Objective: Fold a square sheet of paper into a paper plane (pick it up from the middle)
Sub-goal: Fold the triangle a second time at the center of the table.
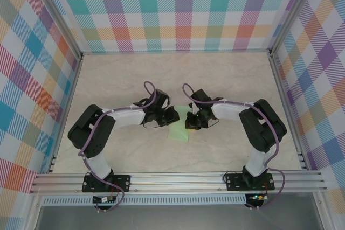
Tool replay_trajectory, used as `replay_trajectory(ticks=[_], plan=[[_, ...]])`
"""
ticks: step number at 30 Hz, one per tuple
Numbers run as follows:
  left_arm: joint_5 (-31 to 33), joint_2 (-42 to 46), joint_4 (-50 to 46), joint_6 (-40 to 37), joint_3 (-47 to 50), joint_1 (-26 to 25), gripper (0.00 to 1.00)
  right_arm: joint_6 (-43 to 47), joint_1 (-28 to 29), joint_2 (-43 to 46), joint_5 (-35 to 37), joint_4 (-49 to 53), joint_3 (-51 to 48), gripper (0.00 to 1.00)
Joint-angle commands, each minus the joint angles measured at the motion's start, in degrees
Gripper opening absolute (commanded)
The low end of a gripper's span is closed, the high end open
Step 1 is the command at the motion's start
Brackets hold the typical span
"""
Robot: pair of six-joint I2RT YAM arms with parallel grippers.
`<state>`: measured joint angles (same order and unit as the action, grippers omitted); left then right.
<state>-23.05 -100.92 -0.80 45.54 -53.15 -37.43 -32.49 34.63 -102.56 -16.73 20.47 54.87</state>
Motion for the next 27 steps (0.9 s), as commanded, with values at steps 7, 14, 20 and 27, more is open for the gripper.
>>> replay_trajectory(ticks=[7, 14, 20, 27], plan=[[1.41, -5.68, -2.49, -0.63, 0.25, -0.36, 0.09, 1.30, 0.17, -3.13, 6.63, 3.98, -2.10, 0.09], [4.58, -6.94, -6.35, -0.36, 1.90, -0.36, 0.07, 2.28, 0.24, 5.01, -1.66, 0.65, -0.56, 0.10], [5.45, -7.31, -7.13, 0.17, 2.73, -0.32, 0.07, 0.91, 2.06, 8.13, -8.60, -3.01, -2.26, 0.11], [5.56, -7.95, -7.28, 0.93, 2.81, -0.33, 0.07, 0.15, 5.21, 5.17, -8.01, -3.46, -2.10, 0.11]])
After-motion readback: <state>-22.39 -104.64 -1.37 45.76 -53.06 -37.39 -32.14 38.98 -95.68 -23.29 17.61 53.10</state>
